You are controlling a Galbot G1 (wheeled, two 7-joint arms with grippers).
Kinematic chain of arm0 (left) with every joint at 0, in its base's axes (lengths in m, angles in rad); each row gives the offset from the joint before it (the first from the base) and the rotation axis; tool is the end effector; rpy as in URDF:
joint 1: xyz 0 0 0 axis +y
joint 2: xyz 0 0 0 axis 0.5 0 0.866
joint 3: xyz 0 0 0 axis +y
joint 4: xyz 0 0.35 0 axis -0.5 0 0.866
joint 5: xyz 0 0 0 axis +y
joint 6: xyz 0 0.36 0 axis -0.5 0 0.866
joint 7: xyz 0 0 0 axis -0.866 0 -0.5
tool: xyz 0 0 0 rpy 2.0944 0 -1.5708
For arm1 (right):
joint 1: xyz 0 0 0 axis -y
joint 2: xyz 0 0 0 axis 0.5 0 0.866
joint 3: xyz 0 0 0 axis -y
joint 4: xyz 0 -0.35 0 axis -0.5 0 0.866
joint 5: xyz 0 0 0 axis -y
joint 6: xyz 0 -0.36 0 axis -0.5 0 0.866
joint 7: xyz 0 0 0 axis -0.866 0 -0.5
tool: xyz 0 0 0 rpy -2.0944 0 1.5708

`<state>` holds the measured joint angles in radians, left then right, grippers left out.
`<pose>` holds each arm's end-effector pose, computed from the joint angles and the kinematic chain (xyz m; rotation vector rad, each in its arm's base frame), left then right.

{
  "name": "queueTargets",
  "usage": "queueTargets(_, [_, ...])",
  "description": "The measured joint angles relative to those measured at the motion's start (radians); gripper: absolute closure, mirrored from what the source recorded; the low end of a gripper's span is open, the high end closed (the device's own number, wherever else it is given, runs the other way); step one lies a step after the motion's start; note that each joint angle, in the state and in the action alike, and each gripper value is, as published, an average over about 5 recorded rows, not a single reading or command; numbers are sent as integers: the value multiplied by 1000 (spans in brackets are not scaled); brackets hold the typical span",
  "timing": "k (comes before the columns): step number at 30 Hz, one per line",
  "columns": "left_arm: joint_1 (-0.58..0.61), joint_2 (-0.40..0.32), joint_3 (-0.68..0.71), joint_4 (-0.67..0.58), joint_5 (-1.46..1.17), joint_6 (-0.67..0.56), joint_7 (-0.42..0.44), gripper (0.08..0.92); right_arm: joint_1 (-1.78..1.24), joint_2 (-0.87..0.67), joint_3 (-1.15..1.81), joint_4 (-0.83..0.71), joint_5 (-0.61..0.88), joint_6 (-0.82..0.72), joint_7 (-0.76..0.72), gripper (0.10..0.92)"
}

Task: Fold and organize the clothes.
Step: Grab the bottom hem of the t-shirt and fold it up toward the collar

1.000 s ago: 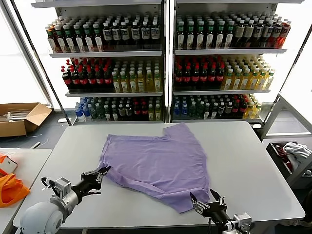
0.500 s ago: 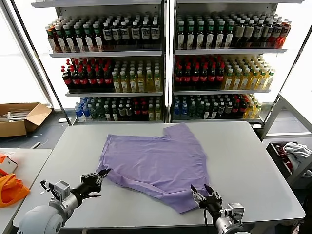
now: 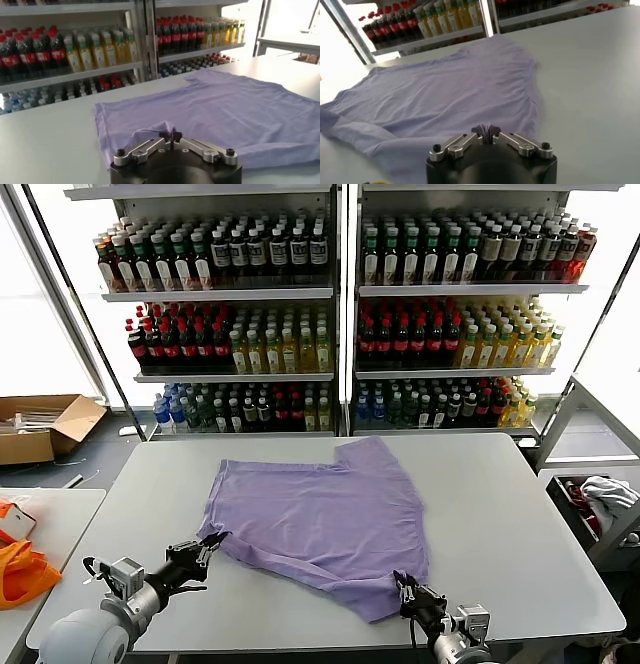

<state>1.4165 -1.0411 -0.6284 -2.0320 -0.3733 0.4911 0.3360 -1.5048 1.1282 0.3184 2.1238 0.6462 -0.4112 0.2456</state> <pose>0.2460 0.1250 -0.2526 -0.5858 -2.6512 -0.1579 0.1930 -0.0125 -0.2869 0.2873 -2.6078 -0.2737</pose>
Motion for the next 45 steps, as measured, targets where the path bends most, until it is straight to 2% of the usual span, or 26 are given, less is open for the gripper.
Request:
queueTargets(19, [-9, 19, -29, 3, -22, 11, -9, 912, 137, 14, 24, -26, 113, 43, 21, 920])
queueTargets(30, [-76, 31, -18, 41, -67, 36, -29, 912, 322, 36, -26, -160, 136, 56, 37, 920])
queueTargets(38, [-158, 12, 12, 127, -115, 56, -45, 900, 441, 57, -76, -295, 104, 55, 20, 914])
queueTargets(41, [-192, 3, 24, 170, -127, 58, -48, 854, 463, 58, -86, -325, 87, 46, 8, 862])
queueTargets(45, [-226, -3, 30, 214, -140, 59, -55, 753, 473, 49, -88, -339, 66, 31, -4, 750])
